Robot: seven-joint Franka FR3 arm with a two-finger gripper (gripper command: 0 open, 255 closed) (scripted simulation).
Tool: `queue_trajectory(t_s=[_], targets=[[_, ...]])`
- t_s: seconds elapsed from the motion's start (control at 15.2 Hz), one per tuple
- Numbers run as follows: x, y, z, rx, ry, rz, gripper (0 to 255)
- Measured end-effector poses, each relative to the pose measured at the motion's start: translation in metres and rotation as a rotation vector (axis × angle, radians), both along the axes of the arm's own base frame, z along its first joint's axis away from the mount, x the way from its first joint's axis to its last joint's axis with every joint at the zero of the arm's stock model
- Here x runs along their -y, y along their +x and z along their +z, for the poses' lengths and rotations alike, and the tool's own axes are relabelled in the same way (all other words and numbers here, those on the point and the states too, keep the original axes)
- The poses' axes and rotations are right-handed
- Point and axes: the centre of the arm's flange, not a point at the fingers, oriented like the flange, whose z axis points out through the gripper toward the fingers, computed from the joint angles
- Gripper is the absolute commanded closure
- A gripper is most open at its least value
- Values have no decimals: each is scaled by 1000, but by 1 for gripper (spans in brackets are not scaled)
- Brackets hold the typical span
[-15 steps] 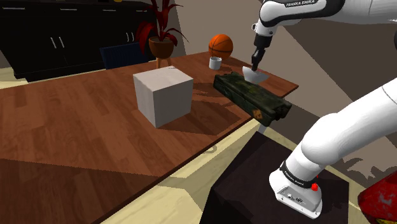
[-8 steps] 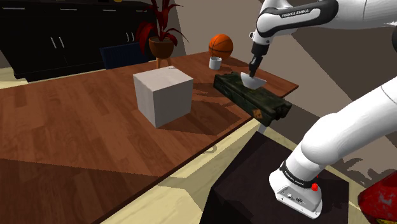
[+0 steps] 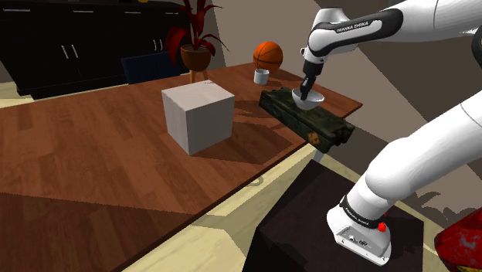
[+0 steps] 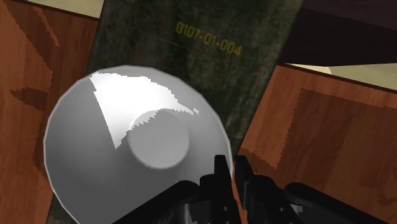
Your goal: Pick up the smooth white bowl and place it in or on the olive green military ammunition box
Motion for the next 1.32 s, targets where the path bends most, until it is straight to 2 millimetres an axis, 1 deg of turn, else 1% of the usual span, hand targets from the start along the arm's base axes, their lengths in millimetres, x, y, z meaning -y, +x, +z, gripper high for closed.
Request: queue_trajectory(t_s=[0.33, 0.4, 0.79, 0.86, 1.06, 1.19, 1.32], targets=[[0, 0, -2, 0, 0, -1, 255], [0, 0, -2, 0, 0, -1, 0], [0, 0, -2, -1, 0, -1, 0], [0, 0, 4, -1, 0, -1, 0], [-1, 3, 36, 0, -1, -1, 0], [-1, 2, 44, 0, 0, -1, 0], [-2, 1, 47, -1, 0, -1, 0]])
